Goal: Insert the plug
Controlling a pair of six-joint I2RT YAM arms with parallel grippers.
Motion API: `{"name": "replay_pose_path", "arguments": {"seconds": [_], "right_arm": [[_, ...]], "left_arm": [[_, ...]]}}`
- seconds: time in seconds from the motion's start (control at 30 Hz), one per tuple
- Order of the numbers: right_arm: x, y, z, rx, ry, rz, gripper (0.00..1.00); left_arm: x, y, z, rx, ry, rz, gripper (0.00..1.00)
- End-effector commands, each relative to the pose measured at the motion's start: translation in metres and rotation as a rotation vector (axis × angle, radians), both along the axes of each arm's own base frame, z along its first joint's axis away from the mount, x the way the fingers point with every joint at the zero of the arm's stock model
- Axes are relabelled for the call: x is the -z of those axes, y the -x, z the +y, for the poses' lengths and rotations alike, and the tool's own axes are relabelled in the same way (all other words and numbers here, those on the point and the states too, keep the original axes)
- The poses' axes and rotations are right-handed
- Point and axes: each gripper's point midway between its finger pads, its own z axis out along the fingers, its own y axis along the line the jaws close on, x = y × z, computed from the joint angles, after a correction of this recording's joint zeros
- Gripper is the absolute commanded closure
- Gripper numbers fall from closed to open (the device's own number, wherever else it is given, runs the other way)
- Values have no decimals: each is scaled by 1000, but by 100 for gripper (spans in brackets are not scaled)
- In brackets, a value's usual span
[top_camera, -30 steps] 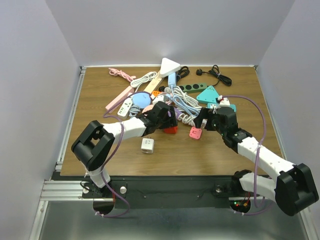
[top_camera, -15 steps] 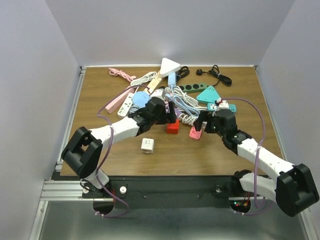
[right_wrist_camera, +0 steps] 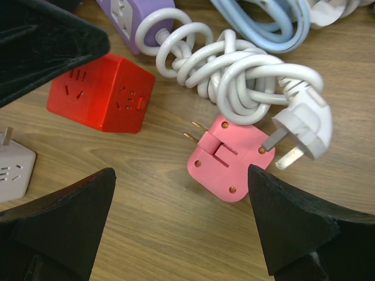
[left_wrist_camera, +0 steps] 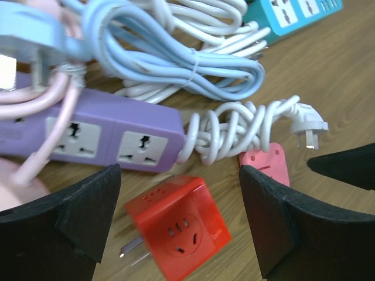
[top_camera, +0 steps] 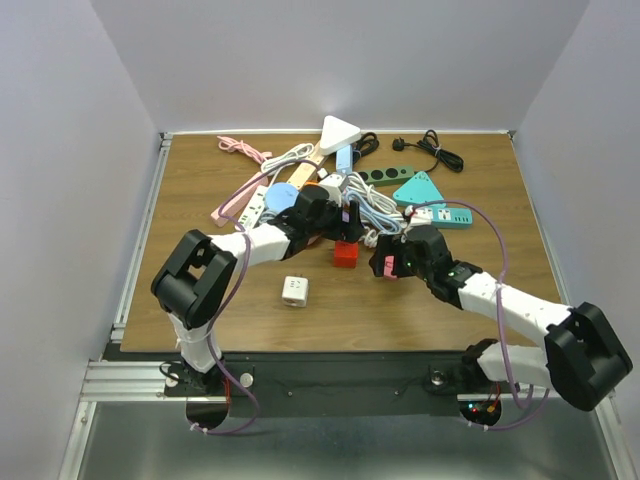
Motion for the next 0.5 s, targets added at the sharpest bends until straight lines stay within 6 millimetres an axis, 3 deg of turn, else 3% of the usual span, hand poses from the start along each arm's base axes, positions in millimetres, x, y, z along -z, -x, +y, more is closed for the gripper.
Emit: {"name": "replay_pose_path", "arguments": {"seconds": [0.0, 0.23, 0.47], "right_arm": [[-21, -18, 14, 18, -8, -65, 1], [-2, -29, 20, 18, 34, -54, 1], [6, -38, 40, -28, 16, -52, 1]], "left_arm": [[-33, -3, -29, 127, 92, -95, 7], [0, 0, -24, 115, 53, -38, 8], [7, 4, -16, 74, 48, -15, 7]]}}
